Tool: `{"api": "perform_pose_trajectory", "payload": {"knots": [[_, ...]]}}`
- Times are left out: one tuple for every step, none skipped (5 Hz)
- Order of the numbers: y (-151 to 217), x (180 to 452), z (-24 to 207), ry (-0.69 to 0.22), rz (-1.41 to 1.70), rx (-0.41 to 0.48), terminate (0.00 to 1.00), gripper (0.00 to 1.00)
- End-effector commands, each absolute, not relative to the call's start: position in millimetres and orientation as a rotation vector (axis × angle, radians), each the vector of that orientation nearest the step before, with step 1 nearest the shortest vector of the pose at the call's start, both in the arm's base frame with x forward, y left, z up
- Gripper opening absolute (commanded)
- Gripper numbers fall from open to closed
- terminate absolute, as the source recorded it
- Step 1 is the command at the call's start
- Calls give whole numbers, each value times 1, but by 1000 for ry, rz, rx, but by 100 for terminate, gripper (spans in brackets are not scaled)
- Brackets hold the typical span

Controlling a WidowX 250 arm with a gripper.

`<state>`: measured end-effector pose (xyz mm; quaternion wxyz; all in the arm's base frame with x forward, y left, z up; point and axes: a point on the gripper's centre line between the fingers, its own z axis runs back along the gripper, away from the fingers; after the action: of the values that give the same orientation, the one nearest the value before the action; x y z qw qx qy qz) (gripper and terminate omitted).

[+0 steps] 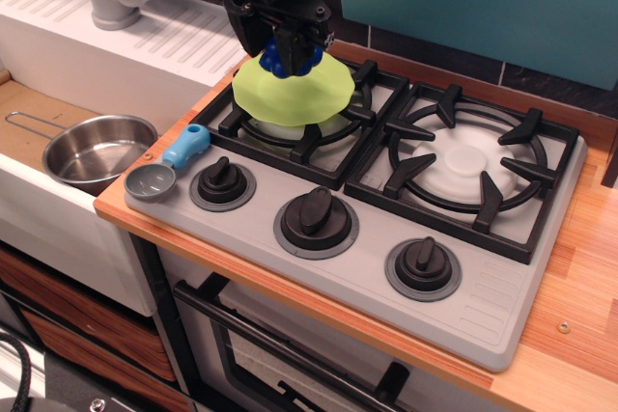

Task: Put blueberry on plate and spoon in pot or pan in sink

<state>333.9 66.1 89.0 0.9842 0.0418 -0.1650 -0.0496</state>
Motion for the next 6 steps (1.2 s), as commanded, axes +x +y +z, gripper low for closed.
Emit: {"api": "perform_pose_trajectory", "payload": {"knots": [[59,337,111,-414,-107,94,0,100],[55,334,112,-413,-97,94,0,100],[49,331,115,-403,-86,103,0,100],[43,328,130,-353,-78,105,0,100],[38,324,151,-304,-73,123,0,100],[28,326,154,-240,-89,176,0,100]]}}
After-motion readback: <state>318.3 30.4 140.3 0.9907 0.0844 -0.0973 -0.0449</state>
